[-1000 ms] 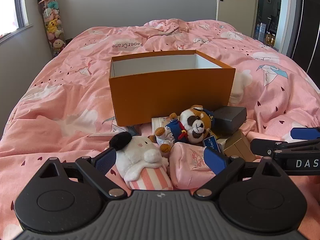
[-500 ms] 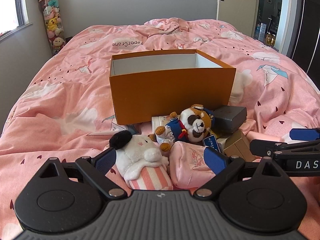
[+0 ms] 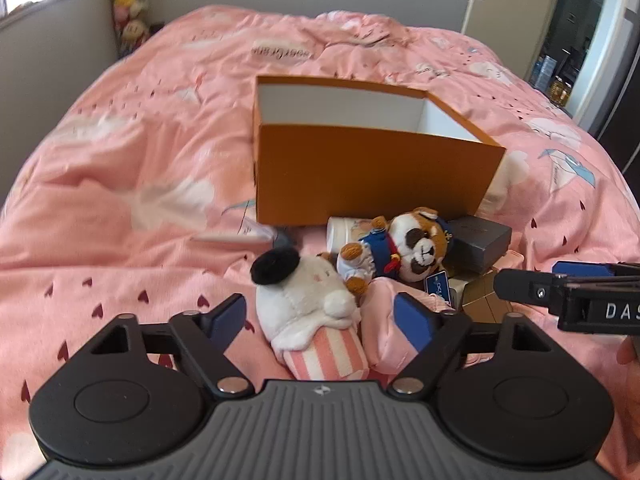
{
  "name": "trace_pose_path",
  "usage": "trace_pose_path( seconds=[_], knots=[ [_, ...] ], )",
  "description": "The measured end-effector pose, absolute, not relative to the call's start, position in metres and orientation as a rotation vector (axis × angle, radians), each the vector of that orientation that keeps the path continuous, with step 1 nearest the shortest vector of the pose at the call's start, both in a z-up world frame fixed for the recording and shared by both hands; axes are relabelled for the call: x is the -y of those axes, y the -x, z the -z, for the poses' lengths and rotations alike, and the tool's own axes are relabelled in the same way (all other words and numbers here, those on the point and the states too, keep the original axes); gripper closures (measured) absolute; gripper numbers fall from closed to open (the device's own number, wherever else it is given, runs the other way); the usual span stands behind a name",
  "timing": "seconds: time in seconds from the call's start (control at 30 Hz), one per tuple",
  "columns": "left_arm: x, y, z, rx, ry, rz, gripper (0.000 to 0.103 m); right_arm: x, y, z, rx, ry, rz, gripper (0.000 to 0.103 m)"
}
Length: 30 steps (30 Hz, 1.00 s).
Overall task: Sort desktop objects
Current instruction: 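Grasp the white plush bear with the left tool while the right tool grasps the brown dog plush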
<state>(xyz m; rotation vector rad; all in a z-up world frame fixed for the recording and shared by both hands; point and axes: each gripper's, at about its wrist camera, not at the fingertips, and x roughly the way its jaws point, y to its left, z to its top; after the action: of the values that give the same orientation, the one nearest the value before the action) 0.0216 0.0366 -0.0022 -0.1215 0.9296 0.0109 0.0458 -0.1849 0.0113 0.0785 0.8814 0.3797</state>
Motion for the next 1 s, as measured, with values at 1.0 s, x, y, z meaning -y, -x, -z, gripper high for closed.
trace_pose_path(
  seconds=[1.0],
  knots=[
    [-0.065, -0.072, 0.051, -1.141, 0.317, -0.026, 0.031, 0.138, -0.175, 0.064, -1.128, -0.151, -0.404, 0.045]
  ],
)
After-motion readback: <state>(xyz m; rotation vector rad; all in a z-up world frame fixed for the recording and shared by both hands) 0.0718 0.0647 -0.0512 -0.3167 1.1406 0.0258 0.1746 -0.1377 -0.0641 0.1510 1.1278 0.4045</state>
